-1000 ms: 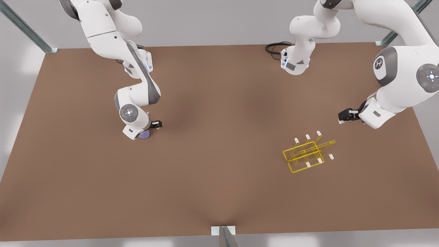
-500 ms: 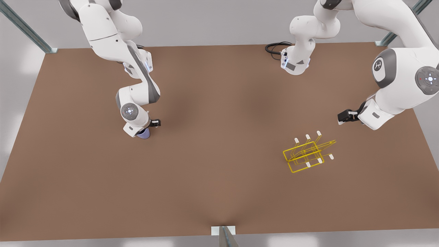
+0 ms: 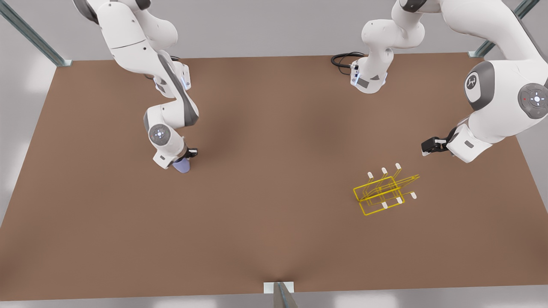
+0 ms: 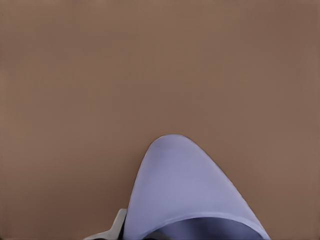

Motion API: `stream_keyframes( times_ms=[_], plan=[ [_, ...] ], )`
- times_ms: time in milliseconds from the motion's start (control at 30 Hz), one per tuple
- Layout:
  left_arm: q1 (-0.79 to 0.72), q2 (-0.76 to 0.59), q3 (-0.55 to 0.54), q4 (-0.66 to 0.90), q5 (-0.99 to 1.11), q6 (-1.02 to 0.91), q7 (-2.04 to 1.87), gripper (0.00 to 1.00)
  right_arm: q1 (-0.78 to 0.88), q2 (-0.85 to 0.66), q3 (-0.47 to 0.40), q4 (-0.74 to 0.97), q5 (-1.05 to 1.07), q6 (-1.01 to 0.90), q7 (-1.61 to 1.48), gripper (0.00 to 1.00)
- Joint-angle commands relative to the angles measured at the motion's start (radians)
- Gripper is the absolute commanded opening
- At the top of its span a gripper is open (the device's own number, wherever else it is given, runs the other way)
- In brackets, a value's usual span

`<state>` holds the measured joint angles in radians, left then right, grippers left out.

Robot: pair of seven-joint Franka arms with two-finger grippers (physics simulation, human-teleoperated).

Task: Place the cup on the cup holder

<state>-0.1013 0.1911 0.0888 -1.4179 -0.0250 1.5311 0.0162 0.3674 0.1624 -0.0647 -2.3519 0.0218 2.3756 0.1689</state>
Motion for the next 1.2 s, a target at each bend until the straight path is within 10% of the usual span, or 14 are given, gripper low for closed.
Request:
stream_keyframes(
  times_ms=[0,167,433,667,1167],
  plan=[
    [0.000,-0.001,0.000,0.001,0.000,0.000,-0.001,1.00,0.001,-0.030,0.002,0.006,-0.008,-0.010,-0.043,0.21],
    [0.000,-0.002,0.000,0.002,0.002,0.000,-0.001,1.00,0.019,-0.060,0.077,0.158,0.147,-0.076,-0.045,0.21],
    [-0.006,-0.001,-0.003,0.004,0.002,0.003,-0.010,1.00,0.021,0.358,0.448,0.606,1.017,-0.033,-0.112,0.21],
    [-0.008,-0.004,-0.006,0.004,0.002,0.001,-0.016,1.00,0.034,0.543,0.447,0.523,1.650,-0.243,-1.157,0.21],
    [-0.008,-0.021,-0.008,0.019,0.010,0.009,-0.004,1.00,-0.053,0.786,0.361,0.793,1.501,-0.276,-1.349,0.21]
  ],
)
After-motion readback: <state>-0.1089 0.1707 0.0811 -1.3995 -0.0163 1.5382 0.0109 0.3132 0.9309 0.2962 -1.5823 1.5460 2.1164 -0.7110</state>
